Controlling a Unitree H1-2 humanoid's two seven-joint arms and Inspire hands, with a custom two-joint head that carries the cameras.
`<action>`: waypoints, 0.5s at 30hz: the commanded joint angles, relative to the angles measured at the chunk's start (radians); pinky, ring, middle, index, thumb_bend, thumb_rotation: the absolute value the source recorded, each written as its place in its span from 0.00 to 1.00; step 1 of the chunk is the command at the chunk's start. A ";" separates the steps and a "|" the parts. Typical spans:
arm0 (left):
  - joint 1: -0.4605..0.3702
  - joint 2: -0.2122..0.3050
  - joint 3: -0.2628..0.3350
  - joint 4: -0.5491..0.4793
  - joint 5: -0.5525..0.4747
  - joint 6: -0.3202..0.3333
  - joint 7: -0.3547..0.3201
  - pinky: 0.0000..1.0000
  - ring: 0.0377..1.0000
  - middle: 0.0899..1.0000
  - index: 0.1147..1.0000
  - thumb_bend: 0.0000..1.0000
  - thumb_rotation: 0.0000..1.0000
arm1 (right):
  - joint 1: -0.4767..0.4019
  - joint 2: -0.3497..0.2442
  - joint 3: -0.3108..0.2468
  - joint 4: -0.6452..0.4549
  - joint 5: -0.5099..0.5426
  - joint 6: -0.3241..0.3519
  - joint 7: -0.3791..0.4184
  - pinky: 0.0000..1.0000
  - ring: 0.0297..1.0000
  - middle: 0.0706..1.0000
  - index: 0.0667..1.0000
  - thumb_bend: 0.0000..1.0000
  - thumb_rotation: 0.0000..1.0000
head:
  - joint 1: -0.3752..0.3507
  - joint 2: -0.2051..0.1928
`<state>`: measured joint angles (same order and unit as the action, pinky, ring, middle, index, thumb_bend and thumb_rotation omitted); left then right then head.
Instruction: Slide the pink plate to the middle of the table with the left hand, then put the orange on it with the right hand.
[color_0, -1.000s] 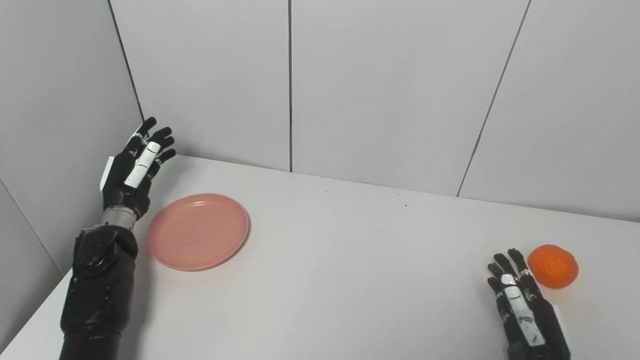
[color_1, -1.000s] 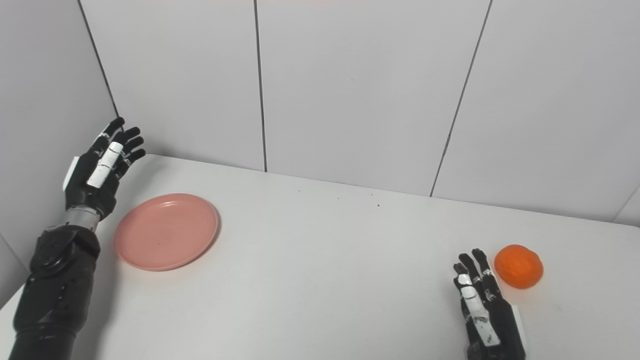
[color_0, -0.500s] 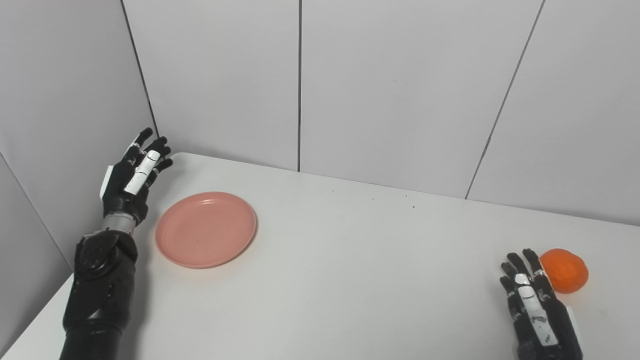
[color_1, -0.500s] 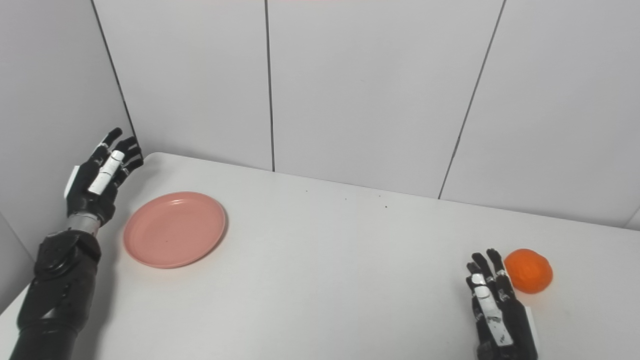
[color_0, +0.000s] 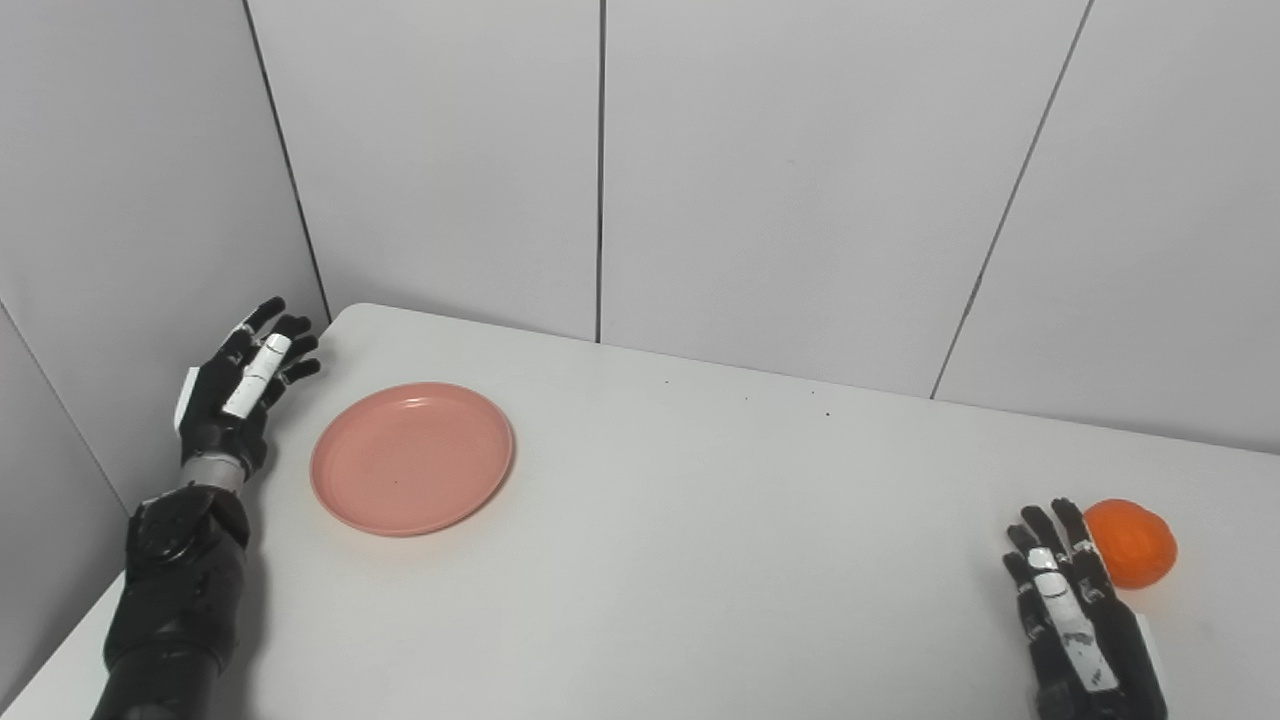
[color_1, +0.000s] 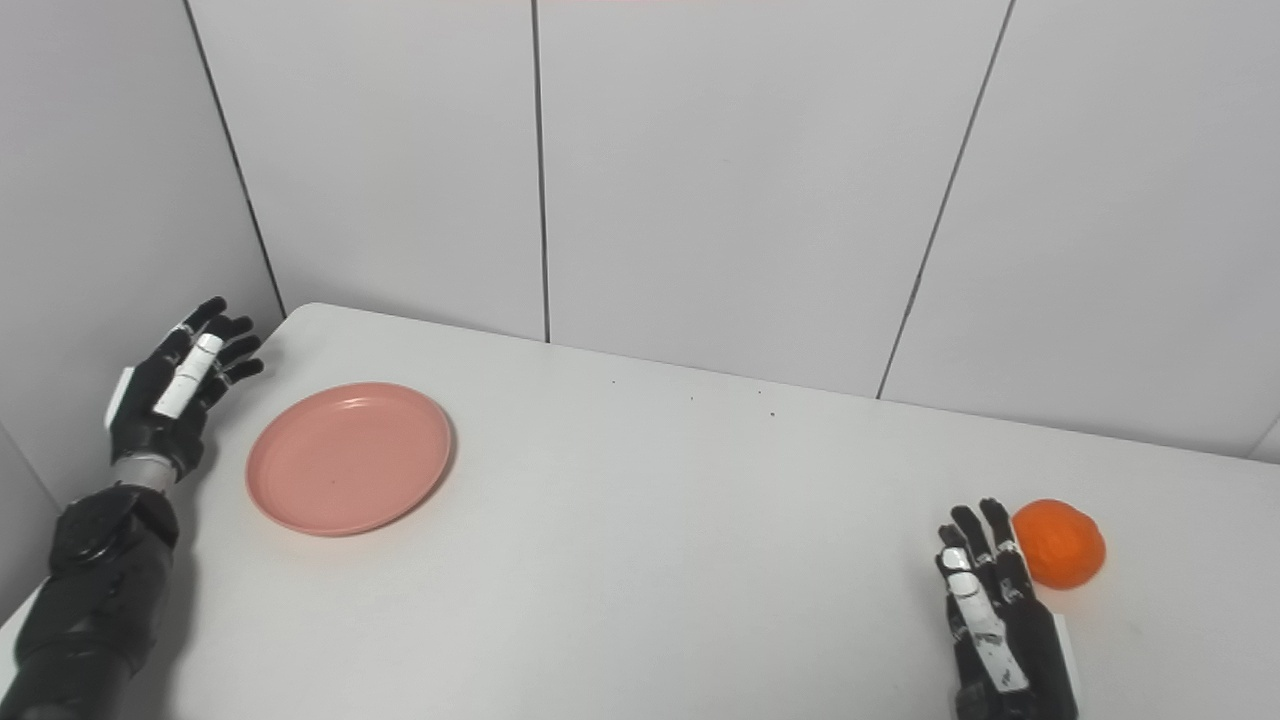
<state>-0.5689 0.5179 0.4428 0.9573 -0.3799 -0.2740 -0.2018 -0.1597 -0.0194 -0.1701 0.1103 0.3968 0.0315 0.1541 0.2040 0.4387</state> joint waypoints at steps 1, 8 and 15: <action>-0.062 0.055 -0.001 0.045 -0.007 -0.081 -0.038 0.67 0.70 0.70 0.80 0.99 0.45 | 0.032 0.013 -0.001 0.028 0.003 0.012 -0.009 0.98 0.93 0.91 0.93 0.73 0.42 | -0.002 0.000; -0.070 0.067 -0.004 0.143 -0.025 -0.118 -0.100 0.65 0.71 0.73 0.87 0.90 0.48 | 0.035 0.019 0.001 0.012 0.031 0.033 -0.009 1.00 0.96 0.94 0.95 0.69 0.38 | -0.011 0.001; -0.053 0.064 -0.019 0.163 -0.021 -0.134 -0.167 0.59 0.73 0.75 0.82 0.91 0.50 | 0.039 0.015 0.018 0.002 -0.007 0.034 -0.033 1.00 0.95 0.92 0.94 0.66 0.41 | -0.019 0.003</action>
<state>-0.6052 0.5546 0.4313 1.1188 -0.3962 -0.3844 -0.3370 -0.1548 -0.0141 -0.1622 0.0943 0.4012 0.0326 0.1349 0.1841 0.4402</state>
